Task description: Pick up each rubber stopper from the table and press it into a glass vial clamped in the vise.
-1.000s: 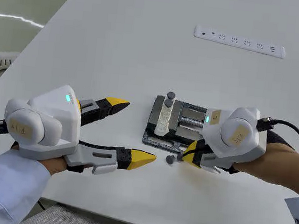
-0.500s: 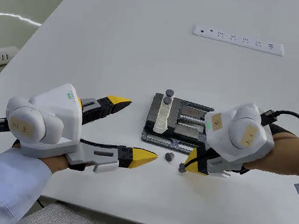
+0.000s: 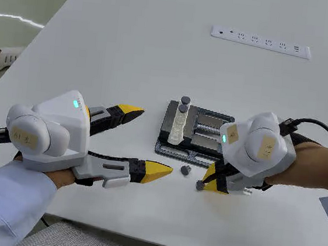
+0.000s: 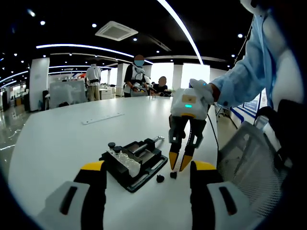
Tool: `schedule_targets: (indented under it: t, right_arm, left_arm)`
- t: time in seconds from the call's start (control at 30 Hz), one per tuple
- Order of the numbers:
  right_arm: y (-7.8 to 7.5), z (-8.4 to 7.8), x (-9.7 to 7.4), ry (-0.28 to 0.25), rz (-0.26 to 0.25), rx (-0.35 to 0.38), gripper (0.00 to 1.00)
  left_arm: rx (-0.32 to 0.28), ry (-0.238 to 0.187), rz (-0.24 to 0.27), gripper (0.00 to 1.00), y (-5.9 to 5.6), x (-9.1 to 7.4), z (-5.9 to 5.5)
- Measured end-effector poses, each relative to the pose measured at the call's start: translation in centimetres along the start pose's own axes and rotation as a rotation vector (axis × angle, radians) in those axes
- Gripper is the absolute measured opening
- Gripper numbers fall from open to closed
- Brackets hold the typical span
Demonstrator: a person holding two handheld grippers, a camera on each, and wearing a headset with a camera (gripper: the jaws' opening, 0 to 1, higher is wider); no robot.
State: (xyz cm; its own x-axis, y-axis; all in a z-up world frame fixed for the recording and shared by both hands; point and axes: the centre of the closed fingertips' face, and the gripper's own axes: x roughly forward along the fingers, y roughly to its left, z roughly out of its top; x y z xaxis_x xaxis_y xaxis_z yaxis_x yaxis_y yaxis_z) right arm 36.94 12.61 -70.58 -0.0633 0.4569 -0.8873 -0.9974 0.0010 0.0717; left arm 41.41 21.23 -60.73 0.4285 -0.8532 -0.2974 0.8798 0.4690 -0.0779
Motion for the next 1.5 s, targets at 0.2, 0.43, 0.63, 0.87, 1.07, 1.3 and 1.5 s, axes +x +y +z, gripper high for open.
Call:
schedule_targets:
  t: [0.2,0.43,0.63,0.87,1.07,1.3,1.5]
  right_arm:
    - [0.0,0.5,-0.8,-0.030,-0.031,0.061,0.08]
    - [0.0,0.1,-0.8,-0.048,-0.098,0.132,0.06]
    - [0.5,-0.3,-0.9,-0.056,-0.116,0.162,0.05]
    - [0.8,-0.1,-1.8,-0.089,-0.133,0.222,0.05]
    - [1.3,0.7,-2.9,-0.136,-0.147,0.277,0.06]
    - [2.2,1.5,-3.7,-0.177,-0.142,0.323,0.11]
    - [3.2,1.4,-4.5,-0.180,-0.132,0.331,0.13]
  left_arm:
    - [0.013,0.010,-0.025,0.68,-0.5,0.3,-0.1]
    - [0.018,0.006,-0.034,0.68,-0.7,0.5,0.2]
    - [0.036,0.019,-0.061,0.66,-1.3,0.7,0.0]
    - [0.090,0.057,-0.149,0.57,-2.5,1.5,-0.7]
    - [0.154,0.097,-0.223,0.50,-3.4,2.5,-1.5]
    - [0.220,0.144,-0.303,0.46,-3.9,3.7,-2.5]
    - [0.342,0.227,-0.408,0.38,-4.4,4.7,-4.2]
